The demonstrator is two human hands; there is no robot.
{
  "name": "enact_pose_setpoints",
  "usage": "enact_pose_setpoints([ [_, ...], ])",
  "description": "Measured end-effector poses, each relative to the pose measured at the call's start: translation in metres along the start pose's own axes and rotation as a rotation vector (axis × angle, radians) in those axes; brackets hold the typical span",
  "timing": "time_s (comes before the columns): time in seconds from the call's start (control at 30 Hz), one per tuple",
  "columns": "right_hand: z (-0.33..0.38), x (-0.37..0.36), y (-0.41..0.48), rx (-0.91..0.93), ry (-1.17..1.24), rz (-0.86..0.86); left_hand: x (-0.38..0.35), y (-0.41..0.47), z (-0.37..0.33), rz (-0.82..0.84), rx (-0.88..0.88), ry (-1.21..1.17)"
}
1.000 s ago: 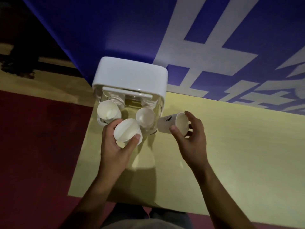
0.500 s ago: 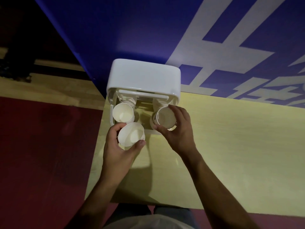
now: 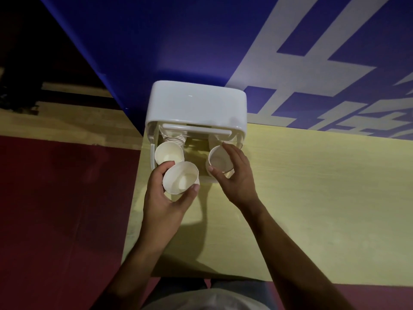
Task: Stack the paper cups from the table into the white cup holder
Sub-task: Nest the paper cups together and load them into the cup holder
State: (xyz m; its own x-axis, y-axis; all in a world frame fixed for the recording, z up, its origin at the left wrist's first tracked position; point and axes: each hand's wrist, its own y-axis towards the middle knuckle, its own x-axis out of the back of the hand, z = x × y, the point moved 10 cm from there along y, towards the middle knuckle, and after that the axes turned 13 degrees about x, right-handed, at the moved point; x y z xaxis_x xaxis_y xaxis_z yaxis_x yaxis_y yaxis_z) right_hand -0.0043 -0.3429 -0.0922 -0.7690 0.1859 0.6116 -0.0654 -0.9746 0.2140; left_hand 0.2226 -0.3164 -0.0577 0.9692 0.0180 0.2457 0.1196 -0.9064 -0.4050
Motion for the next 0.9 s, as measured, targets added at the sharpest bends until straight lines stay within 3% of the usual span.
enact_pose_setpoints([
  [0.23, 0.007, 0.015, -0.006, -0.074, 0.056, -0.043, -0.014, 0.001, -0.020, 0.036, -0.057, 0.000],
  [0.33, 0.026, 0.047, -0.017, -0.128, 0.196, -0.175, -0.028, 0.001, -0.041, 0.054, -0.101, 0.072],
  [0.47, 0.049, 0.061, -0.011, -0.165, 0.429, -0.154, -0.064, 0.000, -0.077, 0.128, -0.221, 0.183],
  [0.67, 0.027, 0.063, -0.001, -0.188, 0.386, -0.106, -0.097, 0.012, -0.087, 0.162, -0.335, 0.277],
  [0.9, -0.010, 0.033, -0.005, -0.225, 0.295, -0.019, -0.107, 0.039, -0.052, 0.129, -0.238, 0.417],
])
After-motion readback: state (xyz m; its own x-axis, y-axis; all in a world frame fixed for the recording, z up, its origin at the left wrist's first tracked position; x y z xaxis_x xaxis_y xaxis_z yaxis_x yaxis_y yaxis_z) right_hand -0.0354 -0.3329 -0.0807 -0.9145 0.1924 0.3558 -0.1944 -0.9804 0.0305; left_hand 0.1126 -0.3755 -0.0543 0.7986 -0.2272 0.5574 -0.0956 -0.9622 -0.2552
